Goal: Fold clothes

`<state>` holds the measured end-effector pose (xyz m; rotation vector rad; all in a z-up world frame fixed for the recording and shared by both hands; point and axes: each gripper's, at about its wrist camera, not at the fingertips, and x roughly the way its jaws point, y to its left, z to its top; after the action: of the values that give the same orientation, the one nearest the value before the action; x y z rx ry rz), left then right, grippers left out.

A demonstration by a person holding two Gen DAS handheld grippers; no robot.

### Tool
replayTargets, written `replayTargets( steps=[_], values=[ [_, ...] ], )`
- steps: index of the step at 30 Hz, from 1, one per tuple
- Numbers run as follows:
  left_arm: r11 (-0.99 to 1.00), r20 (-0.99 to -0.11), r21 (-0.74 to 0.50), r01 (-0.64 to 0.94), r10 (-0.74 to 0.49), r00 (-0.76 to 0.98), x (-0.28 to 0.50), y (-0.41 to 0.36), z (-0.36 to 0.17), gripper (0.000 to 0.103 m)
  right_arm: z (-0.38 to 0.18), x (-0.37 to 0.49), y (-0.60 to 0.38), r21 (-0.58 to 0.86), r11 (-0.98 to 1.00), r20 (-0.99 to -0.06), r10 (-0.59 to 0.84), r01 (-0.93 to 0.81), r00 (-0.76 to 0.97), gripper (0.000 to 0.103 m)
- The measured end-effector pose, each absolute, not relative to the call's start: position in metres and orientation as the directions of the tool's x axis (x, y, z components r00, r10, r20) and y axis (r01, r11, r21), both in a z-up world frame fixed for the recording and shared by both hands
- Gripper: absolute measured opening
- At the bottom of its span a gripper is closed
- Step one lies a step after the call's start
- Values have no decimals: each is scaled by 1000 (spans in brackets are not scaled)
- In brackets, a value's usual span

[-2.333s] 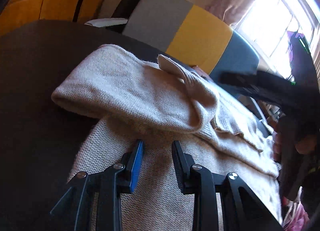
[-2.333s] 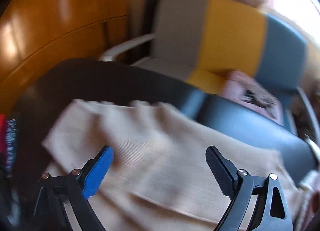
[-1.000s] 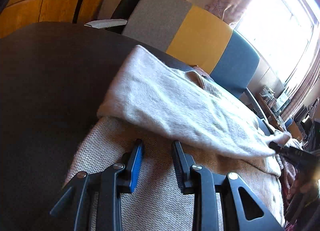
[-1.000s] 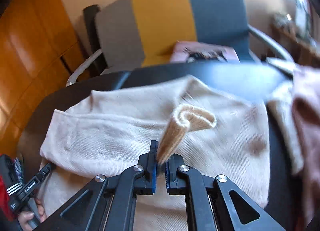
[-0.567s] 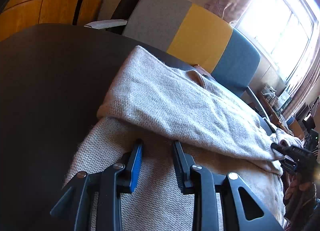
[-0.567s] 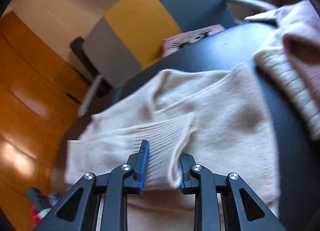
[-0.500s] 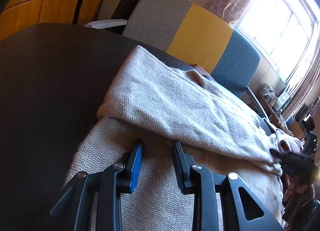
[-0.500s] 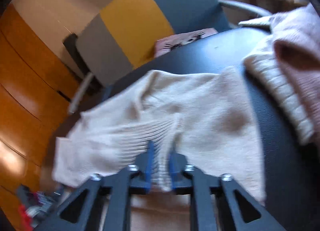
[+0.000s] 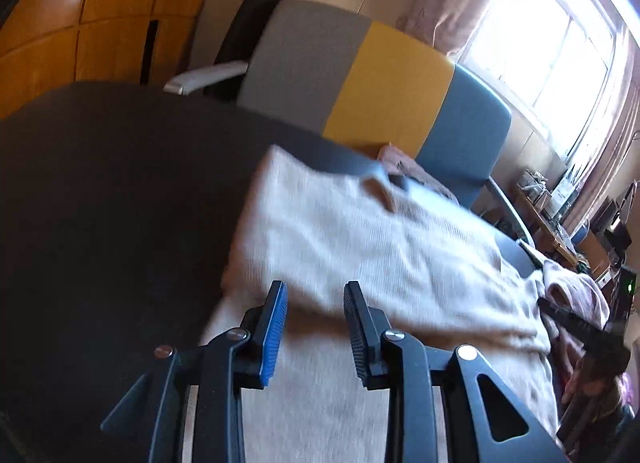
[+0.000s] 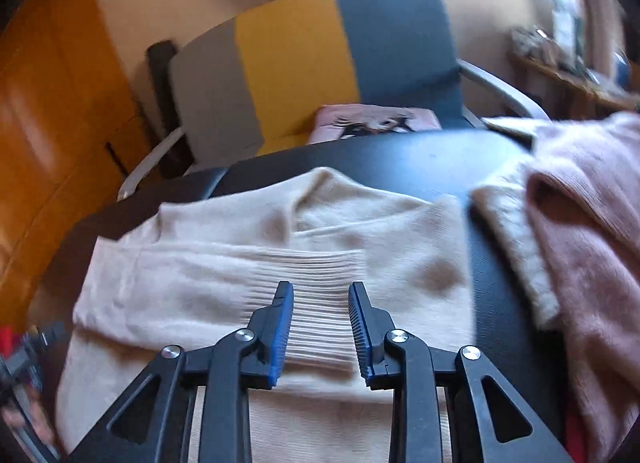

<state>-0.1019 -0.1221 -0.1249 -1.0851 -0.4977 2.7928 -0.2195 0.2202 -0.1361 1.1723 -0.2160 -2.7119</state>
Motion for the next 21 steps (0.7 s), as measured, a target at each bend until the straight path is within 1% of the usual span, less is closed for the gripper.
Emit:
replayTargets(
  steps=[2,6,9,12,13,16,18,21],
  values=[
    [-947,-630,-320,7,207,-748,-119,-118,-118,30,-137,-219,214,167,-979,-710,-204,120,-675,33],
    [-966,-648,-259,-7,179,-740,-156,-105,-118,31,-153,-225,199,75,-988,-737,-147,137,-660,36],
    [-981,-675,-192,-12,140,-725,-187,-95,-126,31,-165,-229,187,5,-989,-753,-103,151,-649,42],
    [-991,-703,-134,-3,97,-705,-215,-89,-139,31,-169,-234,189,-9,-988,-755,-94,153,-649,49],
    [-993,-724,-116,12,76,-685,-226,-89,-148,32,-170,-237,190,-2,-989,-757,-97,151,-647,51],
    [-993,-751,-109,42,54,-658,-248,-97,-169,34,-172,-244,191,-7,-988,-752,-96,153,-652,53],
    [-995,-749,-89,51,34,-662,-256,-96,-171,36,-173,-247,188,-20,-987,-748,-90,158,-658,54],
    [-996,-745,-59,64,1,-667,-267,-94,-174,36,-175,-260,182,-45,-987,-730,-75,158,-680,55]
  ],
)
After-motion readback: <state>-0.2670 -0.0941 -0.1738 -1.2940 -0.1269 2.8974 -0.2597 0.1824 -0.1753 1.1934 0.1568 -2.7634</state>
